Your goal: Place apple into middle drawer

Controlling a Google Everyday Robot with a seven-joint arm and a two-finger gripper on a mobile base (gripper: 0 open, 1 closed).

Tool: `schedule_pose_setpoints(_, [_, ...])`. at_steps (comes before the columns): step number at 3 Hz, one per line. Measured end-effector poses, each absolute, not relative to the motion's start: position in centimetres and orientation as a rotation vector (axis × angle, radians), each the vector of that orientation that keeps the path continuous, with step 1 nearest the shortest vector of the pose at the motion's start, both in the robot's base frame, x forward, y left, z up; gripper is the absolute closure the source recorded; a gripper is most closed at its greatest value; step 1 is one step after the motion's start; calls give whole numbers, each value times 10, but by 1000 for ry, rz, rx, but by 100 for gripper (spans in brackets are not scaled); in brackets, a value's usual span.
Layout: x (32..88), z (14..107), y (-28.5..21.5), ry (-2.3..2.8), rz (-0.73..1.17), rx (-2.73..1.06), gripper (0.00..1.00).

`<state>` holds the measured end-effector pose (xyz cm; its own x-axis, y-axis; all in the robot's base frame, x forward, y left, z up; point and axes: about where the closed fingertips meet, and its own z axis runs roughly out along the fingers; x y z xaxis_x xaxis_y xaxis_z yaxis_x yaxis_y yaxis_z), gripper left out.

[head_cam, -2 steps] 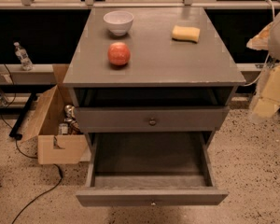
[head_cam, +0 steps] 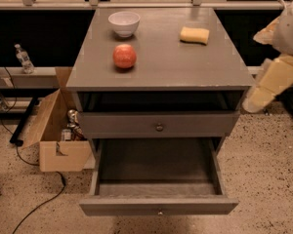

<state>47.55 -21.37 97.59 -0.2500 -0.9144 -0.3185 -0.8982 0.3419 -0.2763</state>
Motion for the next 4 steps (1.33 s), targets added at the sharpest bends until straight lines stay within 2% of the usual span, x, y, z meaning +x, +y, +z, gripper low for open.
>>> schedule_pose_setpoints(2, [584,961,-193,2145,115,-1278,0])
schedule_pose_setpoints(3, [584,961,-193,2145,115,-1278,0])
schedule_pose_setpoints(4, [603,957,-166,2094,176,-1274,0])
